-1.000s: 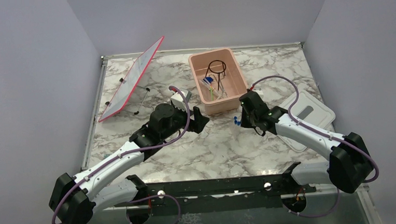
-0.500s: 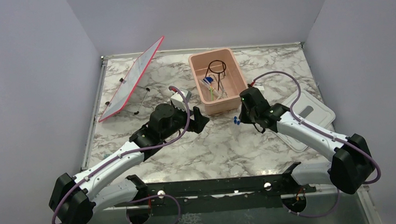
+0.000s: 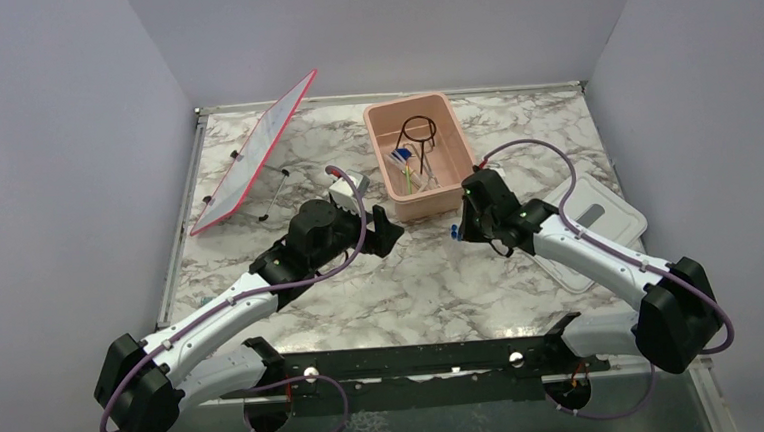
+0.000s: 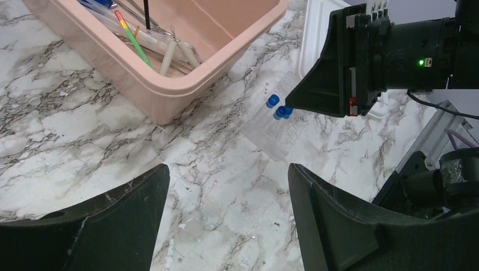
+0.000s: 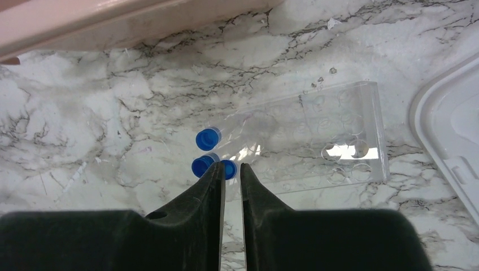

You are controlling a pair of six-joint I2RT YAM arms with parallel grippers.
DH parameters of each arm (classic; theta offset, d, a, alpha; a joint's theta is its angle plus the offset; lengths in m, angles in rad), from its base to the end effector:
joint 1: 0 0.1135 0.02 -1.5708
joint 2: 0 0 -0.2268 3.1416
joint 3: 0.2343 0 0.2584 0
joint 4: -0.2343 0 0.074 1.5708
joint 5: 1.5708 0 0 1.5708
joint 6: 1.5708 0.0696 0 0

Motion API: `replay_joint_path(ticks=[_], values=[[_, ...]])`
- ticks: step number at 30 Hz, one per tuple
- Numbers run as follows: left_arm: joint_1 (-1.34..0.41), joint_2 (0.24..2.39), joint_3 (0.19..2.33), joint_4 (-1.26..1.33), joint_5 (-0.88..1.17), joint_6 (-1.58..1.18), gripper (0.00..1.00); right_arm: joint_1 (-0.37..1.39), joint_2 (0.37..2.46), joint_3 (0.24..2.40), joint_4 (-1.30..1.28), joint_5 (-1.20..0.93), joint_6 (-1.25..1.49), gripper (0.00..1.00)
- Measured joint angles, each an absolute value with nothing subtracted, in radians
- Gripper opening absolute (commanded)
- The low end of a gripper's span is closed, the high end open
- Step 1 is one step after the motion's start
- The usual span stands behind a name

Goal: Organize the chemistry lab equipment

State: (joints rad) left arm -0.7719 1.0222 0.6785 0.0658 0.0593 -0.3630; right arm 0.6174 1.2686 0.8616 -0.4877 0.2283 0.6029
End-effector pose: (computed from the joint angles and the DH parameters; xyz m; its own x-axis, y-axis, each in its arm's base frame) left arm 0.2096 -0.2098 0.2394 -0.4455 -0.0610 -0.8932 0.6193 0.6995 -0.3567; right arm 0.2503 0.1584 0.1750 -0.7782 0.1249 -0.6155 -0.0087 0.9778 0.2094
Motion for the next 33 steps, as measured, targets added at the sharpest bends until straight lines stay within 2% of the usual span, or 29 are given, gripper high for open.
replay_joint_path(ticks=[33], values=[[-0.772, 1.022, 0.678, 0.073, 0.06, -0.374, 0.8, 0.615, 1.199, 0.811, -0.529, 0.095, 0.552, 0.21]])
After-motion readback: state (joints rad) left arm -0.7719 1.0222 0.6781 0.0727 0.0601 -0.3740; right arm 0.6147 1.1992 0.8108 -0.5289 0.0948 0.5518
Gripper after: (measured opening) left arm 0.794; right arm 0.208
